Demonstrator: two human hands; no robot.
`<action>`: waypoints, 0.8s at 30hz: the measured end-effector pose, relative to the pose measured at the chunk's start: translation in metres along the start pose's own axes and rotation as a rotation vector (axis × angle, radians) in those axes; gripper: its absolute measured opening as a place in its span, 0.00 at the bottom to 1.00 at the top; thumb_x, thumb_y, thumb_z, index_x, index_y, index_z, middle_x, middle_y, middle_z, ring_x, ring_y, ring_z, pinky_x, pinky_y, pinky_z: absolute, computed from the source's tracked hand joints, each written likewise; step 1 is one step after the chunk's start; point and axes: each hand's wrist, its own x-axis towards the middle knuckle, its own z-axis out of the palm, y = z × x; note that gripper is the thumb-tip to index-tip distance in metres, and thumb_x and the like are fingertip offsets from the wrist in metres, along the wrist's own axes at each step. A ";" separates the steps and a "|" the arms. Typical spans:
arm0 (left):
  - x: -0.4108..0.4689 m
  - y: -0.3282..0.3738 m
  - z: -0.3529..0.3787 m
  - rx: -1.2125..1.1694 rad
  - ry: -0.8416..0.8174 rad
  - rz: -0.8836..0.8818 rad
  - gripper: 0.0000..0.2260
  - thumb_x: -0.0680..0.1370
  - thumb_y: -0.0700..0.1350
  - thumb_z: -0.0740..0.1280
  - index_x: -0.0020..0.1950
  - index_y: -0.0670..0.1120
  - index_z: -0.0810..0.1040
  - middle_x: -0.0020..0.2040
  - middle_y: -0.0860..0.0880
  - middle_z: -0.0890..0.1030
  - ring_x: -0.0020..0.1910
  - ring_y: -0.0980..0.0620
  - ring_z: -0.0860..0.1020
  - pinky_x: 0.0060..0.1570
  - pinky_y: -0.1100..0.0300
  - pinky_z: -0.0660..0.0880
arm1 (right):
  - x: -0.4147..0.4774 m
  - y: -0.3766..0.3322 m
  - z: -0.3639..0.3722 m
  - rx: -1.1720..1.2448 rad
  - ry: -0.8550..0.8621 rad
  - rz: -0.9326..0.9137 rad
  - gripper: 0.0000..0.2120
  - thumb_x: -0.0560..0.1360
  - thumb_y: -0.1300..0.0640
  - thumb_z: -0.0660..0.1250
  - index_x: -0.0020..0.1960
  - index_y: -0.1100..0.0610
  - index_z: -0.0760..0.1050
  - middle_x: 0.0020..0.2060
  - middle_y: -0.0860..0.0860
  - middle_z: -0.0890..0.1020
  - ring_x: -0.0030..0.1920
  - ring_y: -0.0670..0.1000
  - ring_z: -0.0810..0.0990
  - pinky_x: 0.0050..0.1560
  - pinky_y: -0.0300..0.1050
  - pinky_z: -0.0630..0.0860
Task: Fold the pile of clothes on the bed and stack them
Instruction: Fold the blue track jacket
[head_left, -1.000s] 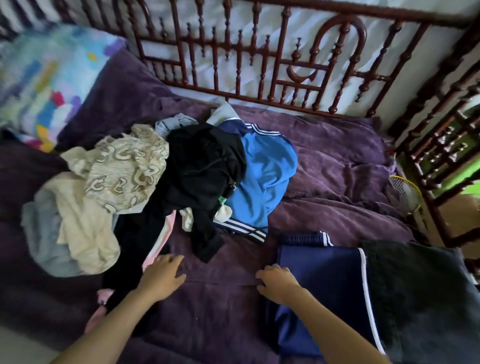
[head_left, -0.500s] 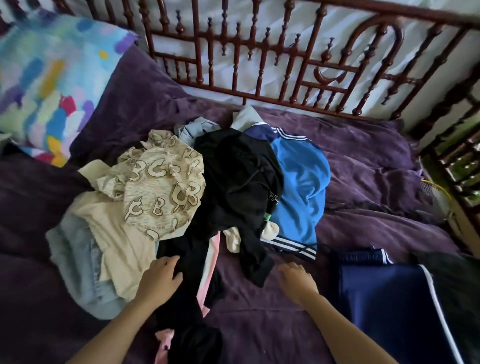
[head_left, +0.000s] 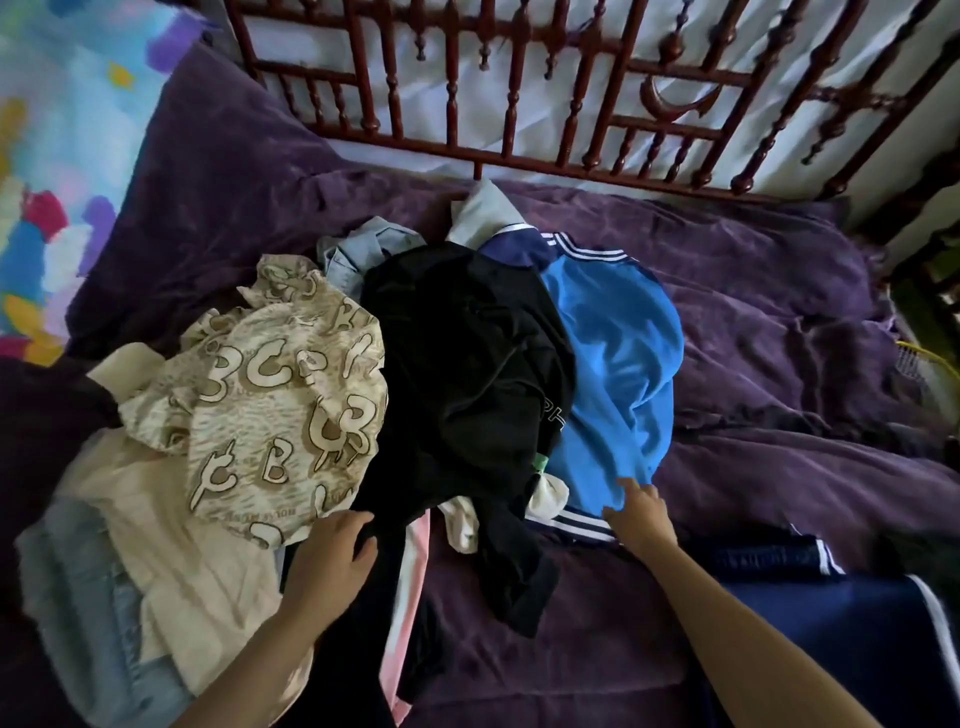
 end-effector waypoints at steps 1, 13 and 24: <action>0.005 0.000 0.001 -0.013 0.003 -0.009 0.15 0.79 0.43 0.63 0.65 0.42 0.73 0.63 0.46 0.75 0.64 0.48 0.71 0.61 0.58 0.67 | 0.015 0.000 -0.005 0.022 0.015 0.024 0.27 0.76 0.56 0.64 0.73 0.57 0.60 0.68 0.59 0.64 0.68 0.60 0.64 0.67 0.52 0.64; 0.051 0.017 0.026 -0.128 0.034 0.027 0.12 0.76 0.38 0.67 0.59 0.40 0.78 0.55 0.46 0.78 0.58 0.48 0.73 0.54 0.61 0.67 | 0.082 0.006 0.019 0.253 0.018 0.225 0.34 0.74 0.60 0.65 0.75 0.53 0.54 0.61 0.61 0.75 0.59 0.62 0.75 0.55 0.50 0.71; -0.003 0.041 0.029 -0.224 -0.088 0.075 0.09 0.78 0.43 0.64 0.56 0.45 0.78 0.53 0.53 0.77 0.56 0.53 0.74 0.55 0.61 0.70 | -0.032 -0.040 0.018 0.269 0.201 0.011 0.11 0.74 0.61 0.63 0.54 0.65 0.72 0.48 0.62 0.80 0.52 0.62 0.77 0.43 0.48 0.68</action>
